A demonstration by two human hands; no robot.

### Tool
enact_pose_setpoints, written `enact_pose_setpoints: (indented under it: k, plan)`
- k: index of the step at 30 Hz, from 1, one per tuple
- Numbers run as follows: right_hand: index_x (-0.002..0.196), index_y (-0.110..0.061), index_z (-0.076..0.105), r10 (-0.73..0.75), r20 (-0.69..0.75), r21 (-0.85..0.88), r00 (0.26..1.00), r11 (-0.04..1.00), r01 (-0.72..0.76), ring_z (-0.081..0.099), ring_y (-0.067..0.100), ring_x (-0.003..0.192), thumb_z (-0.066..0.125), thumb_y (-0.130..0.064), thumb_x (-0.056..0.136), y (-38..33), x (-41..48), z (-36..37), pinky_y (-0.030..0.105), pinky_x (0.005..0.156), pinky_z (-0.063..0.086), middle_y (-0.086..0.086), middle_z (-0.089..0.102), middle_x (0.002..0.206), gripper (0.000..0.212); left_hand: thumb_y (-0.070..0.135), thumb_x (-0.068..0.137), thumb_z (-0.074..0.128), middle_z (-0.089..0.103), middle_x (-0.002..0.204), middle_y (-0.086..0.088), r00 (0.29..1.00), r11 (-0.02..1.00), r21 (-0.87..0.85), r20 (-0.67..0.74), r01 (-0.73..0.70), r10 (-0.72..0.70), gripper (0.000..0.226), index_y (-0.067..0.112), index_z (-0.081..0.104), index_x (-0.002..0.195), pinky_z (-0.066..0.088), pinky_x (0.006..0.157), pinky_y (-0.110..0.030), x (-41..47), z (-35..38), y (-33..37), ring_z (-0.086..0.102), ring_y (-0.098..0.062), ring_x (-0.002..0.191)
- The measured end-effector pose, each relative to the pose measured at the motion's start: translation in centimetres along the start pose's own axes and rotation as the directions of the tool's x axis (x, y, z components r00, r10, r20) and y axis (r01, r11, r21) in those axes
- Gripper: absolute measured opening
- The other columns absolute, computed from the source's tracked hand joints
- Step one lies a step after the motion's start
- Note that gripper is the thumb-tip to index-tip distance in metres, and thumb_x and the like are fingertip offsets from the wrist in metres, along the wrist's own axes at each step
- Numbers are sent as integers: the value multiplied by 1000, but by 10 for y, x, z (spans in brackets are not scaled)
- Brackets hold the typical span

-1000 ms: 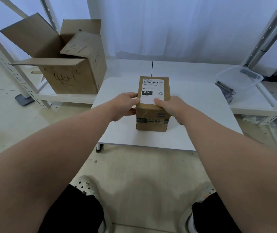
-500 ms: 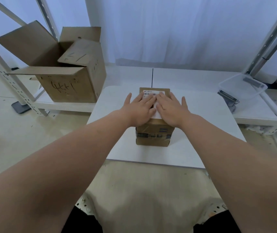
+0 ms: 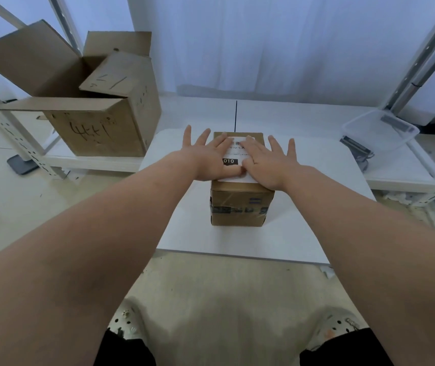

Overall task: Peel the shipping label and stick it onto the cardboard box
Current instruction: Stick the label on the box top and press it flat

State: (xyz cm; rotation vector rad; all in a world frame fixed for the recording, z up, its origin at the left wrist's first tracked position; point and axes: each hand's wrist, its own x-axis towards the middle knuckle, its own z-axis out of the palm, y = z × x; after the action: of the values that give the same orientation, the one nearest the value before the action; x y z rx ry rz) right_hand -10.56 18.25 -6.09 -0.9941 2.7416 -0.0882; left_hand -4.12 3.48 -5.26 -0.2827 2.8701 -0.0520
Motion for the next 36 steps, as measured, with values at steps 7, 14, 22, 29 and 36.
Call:
enact_pose_setpoints:
  k: [7, 14, 22, 29, 36]
  plan:
    - [151, -26, 19, 74, -106, 75, 992, 995, -66, 3, 25, 149, 12, -42, 101, -8, -2, 4, 61, 114, -10, -5, 12, 162, 53, 79, 81, 14, -3, 161, 11, 992, 985, -141, -59, 100, -110, 88, 29, 3, 152, -19, 111, -59, -9, 7, -6, -16, -21, 148]
    - [143, -17, 37, -39, -264, -70, 964, 997, 21, 16, 23, 147, 30, -20, 98, -20, 4, 2, 52, 118, -3, 3, 36, 153, 46, 44, 98, 19, -6, 162, 6, 968, 971, -236, -226, 51, -106, 50, 40, 18, 148, -14, 114, -56, -3, 17, 1, -15, -20, 148]
    - [153, -29, 2, 49, -68, -79, 996, 995, -54, -10, 29, 149, 11, -39, 99, -6, 11, 0, 64, 112, -15, -10, -2, 162, 55, 57, 91, 20, -12, 161, -2, 973, 953, -240, -92, 186, -213, 60, 47, 4, 148, -15, 112, -58, 5, 11, 0, -18, -28, 147]
    - [152, -34, 0, 126, -91, -149, 988, 979, -138, -15, 32, 148, 7, -61, 94, 10, 6, 0, 63, 109, -17, -3, -6, 163, 64, 66, 89, 21, -12, 161, -3, 963, 966, -164, -150, 201, -226, 68, 40, 7, 150, -15, 111, -60, 0, 11, -7, -16, -29, 147]
    - [150, -40, 0, -70, -35, -176, 997, 982, 63, -12, 27, 149, 6, -53, 98, 5, -1, -3, 63, 111, -17, -9, -3, 162, 55, 70, 89, 12, -13, 161, 7, 990, 987, -131, -98, 93, -106, 59, 52, 5, 145, -14, 113, -60, -6, 12, -10, -20, -25, 147]
